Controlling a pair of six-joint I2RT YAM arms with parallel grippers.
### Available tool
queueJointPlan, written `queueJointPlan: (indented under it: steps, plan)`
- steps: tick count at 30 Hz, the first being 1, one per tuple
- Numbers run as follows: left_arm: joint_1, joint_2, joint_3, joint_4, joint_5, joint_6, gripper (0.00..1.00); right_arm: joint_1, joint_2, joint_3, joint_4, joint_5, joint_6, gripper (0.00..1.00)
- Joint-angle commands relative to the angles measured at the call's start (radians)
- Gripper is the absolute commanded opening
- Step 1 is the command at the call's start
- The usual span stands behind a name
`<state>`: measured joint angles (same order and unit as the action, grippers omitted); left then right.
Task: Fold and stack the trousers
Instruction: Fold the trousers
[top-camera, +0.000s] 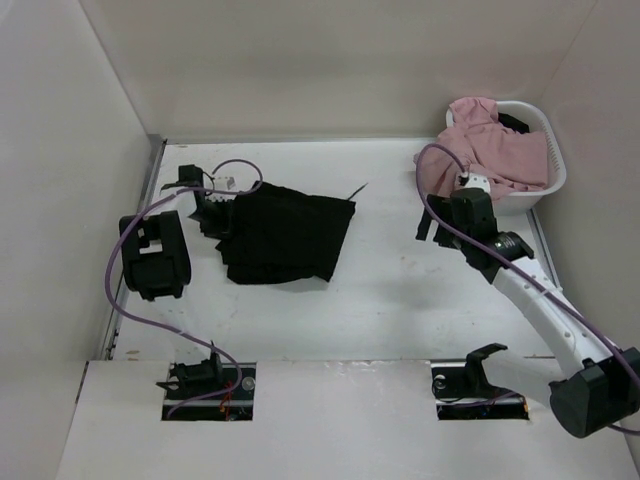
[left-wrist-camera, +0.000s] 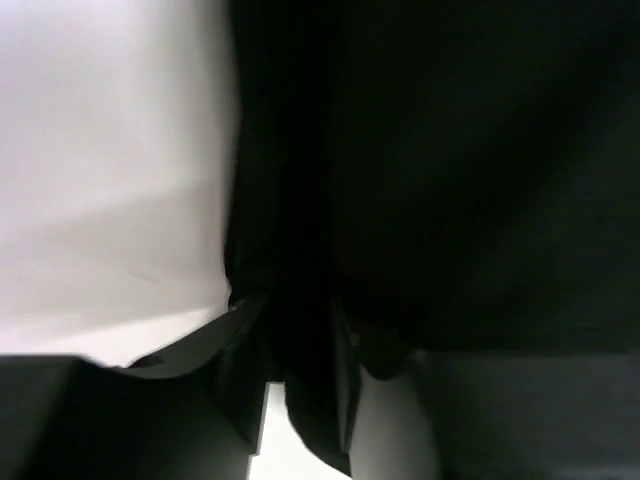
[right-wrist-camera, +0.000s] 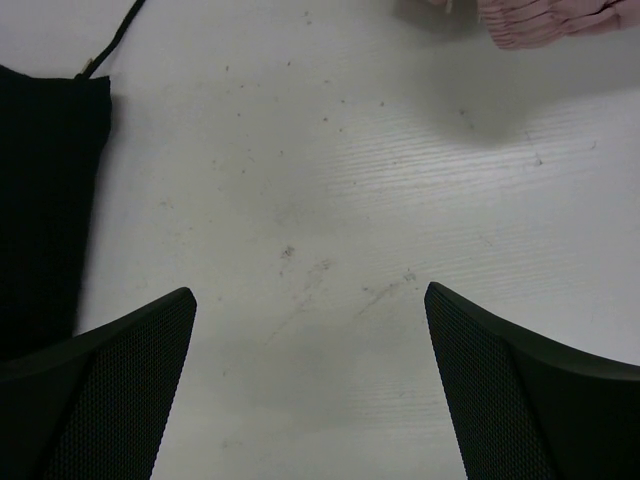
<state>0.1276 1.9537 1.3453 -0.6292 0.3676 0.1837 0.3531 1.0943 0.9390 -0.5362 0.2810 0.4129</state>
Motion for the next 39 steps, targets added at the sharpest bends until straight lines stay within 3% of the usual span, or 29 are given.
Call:
queueJointPlan:
  steps: [1,4,7,13,16,20,21,22,26,30,39]
  plan:
    - [-0.064,-0.117,-0.109,-0.098,0.039,0.033,0.24,-0.03,-0.051,0.035,0.058,0.0,0.009,1.0]
    - [-0.101,-0.185,-0.182,-0.127,0.05,0.039,0.24,-0.047,-0.066,0.029,0.058,-0.003,0.003,1.0]
    - [-0.105,-0.226,-0.207,-0.107,0.036,0.049,0.32,-0.058,-0.071,0.018,0.061,-0.005,0.007,1.0]
    - [-0.059,-0.233,-0.118,-0.076,0.021,0.043,0.46,-0.064,-0.06,0.017,0.062,-0.006,0.003,1.0]
    - [-0.033,-0.234,-0.039,-0.082,0.027,0.04,0.58,-0.065,-0.066,0.023,0.062,-0.003,-0.002,1.0]
    - [-0.018,-0.272,0.053,-0.092,0.021,0.056,0.82,-0.072,-0.089,0.027,0.061,0.007,-0.031,1.0]
    - [-0.009,-0.288,0.078,-0.093,0.018,0.059,0.95,-0.075,-0.094,0.03,0.059,0.01,-0.04,1.0]
    - [0.013,-0.314,0.112,-0.087,0.011,0.053,1.0,-0.081,-0.099,0.038,0.055,0.012,-0.054,1.0]
    - [0.092,-0.47,0.17,0.034,-0.03,0.007,1.0,-0.113,-0.105,0.063,0.033,0.024,-0.097,1.0]
    - [0.155,-0.676,0.124,0.239,-0.154,-0.004,1.0,-0.136,-0.111,0.079,0.027,0.055,-0.131,1.0]
    - [0.195,-0.774,0.121,0.166,-0.277,-0.018,1.0,-0.138,-0.085,0.135,0.018,0.096,-0.183,1.0]
